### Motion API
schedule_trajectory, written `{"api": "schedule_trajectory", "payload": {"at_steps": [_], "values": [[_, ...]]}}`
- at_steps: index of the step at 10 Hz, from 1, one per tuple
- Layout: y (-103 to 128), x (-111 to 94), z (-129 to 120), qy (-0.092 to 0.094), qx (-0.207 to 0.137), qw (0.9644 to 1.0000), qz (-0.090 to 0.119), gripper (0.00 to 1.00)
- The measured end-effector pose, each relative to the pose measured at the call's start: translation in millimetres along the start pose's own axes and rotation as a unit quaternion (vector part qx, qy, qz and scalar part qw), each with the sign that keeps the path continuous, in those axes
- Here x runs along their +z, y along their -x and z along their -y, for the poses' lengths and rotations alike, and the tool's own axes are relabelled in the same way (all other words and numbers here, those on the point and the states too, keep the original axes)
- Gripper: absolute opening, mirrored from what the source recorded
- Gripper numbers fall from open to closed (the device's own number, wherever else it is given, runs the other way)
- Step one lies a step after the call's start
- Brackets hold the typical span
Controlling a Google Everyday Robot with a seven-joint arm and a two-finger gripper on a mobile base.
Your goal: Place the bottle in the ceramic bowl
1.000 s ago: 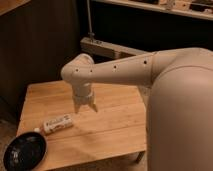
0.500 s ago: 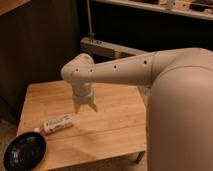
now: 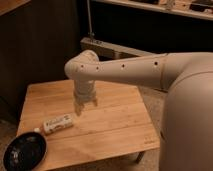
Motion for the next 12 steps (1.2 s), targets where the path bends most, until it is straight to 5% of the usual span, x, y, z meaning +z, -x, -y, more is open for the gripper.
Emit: {"api": "schedule_trajectory", "payload": {"at_steps": [3, 7, 9, 11, 12], "values": [[-1, -7, 0, 0.004, -0.086, 0.9962, 0.01, 0.65], [5, -9, -5, 0.014, -0.11, 0.9931, 0.038, 0.65], [8, -10, -9, 0.028, -0.205, 0.9767, 0.056, 0.65], [11, -12, -12, 0.037, -0.29, 0.9534, 0.073, 0.65], [12, -13, -12, 0.038, -0.311, 0.9463, 0.078, 0.65]]}}
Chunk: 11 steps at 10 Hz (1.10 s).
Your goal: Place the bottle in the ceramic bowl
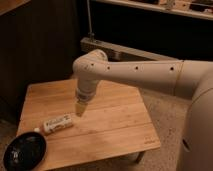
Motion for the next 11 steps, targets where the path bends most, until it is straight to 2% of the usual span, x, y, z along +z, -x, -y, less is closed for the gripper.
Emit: {"api": "schedule_trajectory", "payload": {"at_steps": [1, 3, 4, 5, 6, 7, 8, 9, 10, 11], "values": [[0, 0, 1, 0.001, -0.018, 0.9998, 0.004, 0.65], [3, -1, -1, -0.003, -0.029, 0.9995, 0.009, 0.65], [5, 1, 1, -0.002, -0.04, 0.9989, 0.023, 0.65], [8, 2, 3, 0.005, -0.075, 0.9958, 0.053, 0.65], [10, 3, 5, 0.016, -0.131, 0.9874, 0.088, 0.65], [14, 3, 8, 0.029, -0.18, 0.9761, 0.119, 0.65], [16, 3, 12, 0.041, -0.236, 0.9581, 0.158, 0.65], [16, 1, 18, 0.044, -0.288, 0.935, 0.202, 0.65], [16, -2, 23, 0.041, -0.323, 0.9162, 0.233, 0.65], [15, -5, 27, 0.035, -0.351, 0.8989, 0.26, 0.65]]}}
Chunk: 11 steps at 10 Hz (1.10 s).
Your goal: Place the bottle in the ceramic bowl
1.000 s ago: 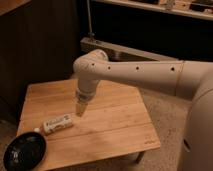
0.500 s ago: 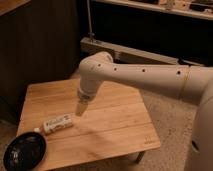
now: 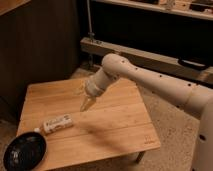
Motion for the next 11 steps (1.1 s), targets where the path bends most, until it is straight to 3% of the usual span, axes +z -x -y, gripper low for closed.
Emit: {"api": "schedule_trajectory", "payload": {"at_steps": [2, 3, 5, 7, 8, 11], "values": [[-4, -6, 4, -0.008, -0.04, 0.9988, 0.028, 0.65], [-1, -3, 3, 0.004, -0.041, 0.999, 0.016, 0.65], [11, 16, 13, 0.047, -0.034, 0.9975, -0.039, 0.65], [19, 33, 22, 0.069, -0.03, 0.9952, -0.063, 0.65], [16, 42, 24, 0.07, -0.018, 0.9958, -0.055, 0.65], [-20, 54, 6, 0.047, 0.012, 0.9987, -0.017, 0.65]]}}
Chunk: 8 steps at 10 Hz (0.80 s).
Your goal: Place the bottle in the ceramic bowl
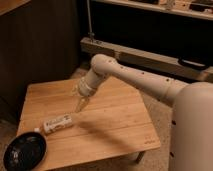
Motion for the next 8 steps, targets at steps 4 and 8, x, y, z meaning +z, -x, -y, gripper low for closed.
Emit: {"api": "schedule_trajectory", "payload": {"at_steps": [4, 8], "values": [[-19, 21, -8, -0.011, 0.002, 0.9998, 0.019, 0.65], [-17, 51, 6, 0.001, -0.009, 0.9997, 0.021, 0.65]]}}
